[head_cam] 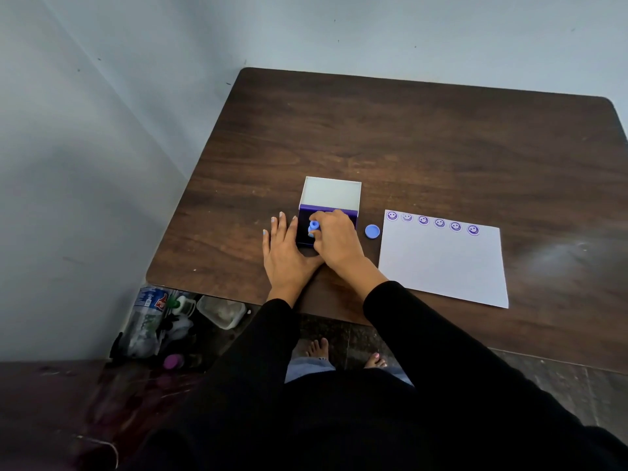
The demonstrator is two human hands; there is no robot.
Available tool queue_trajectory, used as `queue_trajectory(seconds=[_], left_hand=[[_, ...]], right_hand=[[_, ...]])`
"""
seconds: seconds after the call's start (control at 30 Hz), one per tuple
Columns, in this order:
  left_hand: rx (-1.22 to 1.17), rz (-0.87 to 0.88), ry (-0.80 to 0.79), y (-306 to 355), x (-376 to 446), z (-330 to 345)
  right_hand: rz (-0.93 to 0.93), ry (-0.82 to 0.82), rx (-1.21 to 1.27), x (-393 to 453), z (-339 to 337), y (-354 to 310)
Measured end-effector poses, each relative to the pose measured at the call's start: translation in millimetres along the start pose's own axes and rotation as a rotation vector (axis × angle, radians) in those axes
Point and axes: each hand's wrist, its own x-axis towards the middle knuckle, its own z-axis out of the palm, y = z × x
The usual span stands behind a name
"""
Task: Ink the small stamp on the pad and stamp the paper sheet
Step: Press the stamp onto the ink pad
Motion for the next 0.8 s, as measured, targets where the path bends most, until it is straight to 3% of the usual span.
queue_trajectory(seconds=[0.8], left_hand=[[-0.017,-0.021,-0.009,3.9,0.7,-1.8]], right_hand=[[0.054,0.056,0.056,4.0,2.3,4.8]])
